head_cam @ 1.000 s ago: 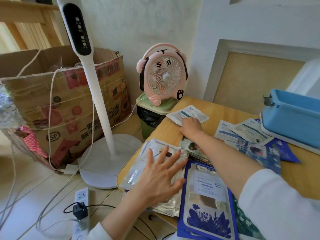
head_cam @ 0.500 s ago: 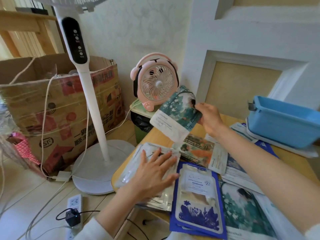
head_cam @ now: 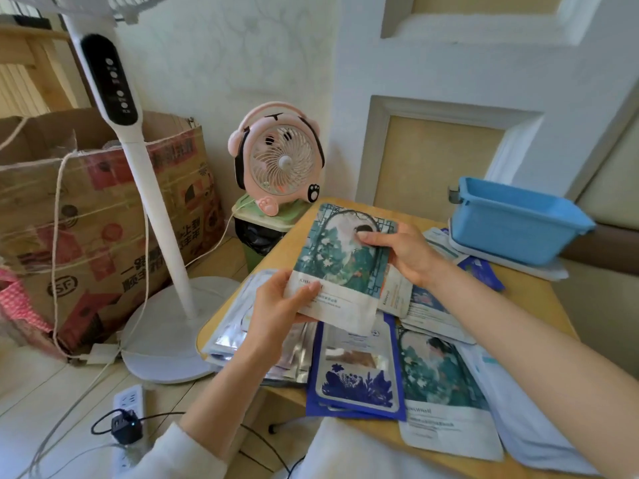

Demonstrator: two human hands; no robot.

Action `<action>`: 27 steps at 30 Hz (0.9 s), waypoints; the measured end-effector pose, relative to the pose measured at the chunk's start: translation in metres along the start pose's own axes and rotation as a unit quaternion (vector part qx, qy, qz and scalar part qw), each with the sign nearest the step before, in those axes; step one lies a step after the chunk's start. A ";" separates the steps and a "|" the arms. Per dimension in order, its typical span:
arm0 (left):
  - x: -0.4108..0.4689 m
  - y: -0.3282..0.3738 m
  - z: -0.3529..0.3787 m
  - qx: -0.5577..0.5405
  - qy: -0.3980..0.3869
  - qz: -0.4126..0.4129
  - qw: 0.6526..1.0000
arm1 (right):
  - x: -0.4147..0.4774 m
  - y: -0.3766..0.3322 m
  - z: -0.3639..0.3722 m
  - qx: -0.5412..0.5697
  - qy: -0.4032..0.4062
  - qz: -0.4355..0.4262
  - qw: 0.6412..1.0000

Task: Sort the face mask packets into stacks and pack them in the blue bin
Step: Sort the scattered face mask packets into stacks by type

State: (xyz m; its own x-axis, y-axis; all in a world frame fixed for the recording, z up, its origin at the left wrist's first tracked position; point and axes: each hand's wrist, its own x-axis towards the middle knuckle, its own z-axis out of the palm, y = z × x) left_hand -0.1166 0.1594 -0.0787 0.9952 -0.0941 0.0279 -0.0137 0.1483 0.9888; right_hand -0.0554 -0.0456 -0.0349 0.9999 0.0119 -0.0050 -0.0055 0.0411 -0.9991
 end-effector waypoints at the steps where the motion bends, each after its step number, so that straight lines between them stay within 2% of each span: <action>1: -0.003 -0.001 0.003 0.010 -0.003 0.004 1.000 | -0.003 0.000 -0.003 -0.011 0.021 -0.005 1.000; 4: -0.007 -0.007 0.012 0.034 -0.022 0.007 0.999 | -0.013 0.002 -0.014 -0.026 0.071 -0.025 0.997; 7: -0.017 -0.011 0.024 0.057 -0.056 0.002 0.997 | -0.023 0.005 -0.032 -0.062 0.075 -0.036 0.995; 10: -0.031 -0.012 0.036 0.081 -0.146 -0.060 0.984 | -0.033 0.008 -0.060 -0.135 0.038 0.040 0.989; 13: -0.041 -0.016 0.047 0.248 -0.265 -0.074 0.929 | -0.044 0.018 -0.095 -0.251 -0.036 0.160 0.954; 16: -0.039 -0.027 0.061 0.401 -0.258 0.041 0.878 | -0.061 0.037 -0.113 -0.316 -0.062 0.221 0.921; 19: -0.031 -0.044 0.076 0.471 -0.265 0.188 0.820 | -0.073 0.051 -0.114 -0.404 -0.046 0.176 0.897; 22: -0.024 -0.065 0.092 0.517 -0.343 0.258 0.741 | -0.073 0.057 -0.121 -0.479 -0.055 0.114 0.869; 24: -0.022 -0.074 0.099 0.573 -0.366 0.253 0.688 | -0.069 0.059 -0.133 -0.496 0.010 0.071 0.866; 27: -0.017 -0.080 0.101 0.619 -0.397 0.204 0.646 | -0.056 0.061 -0.162 -0.439 0.173 0.015 0.882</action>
State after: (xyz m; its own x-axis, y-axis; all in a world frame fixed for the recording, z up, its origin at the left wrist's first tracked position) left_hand -0.1420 0.0499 -0.1438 0.5273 -0.8443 -0.0957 -0.8157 -0.5345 0.2212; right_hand -0.1102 -0.2059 -0.1021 0.9442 -0.3118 0.1066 -0.1731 -0.7445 -0.6448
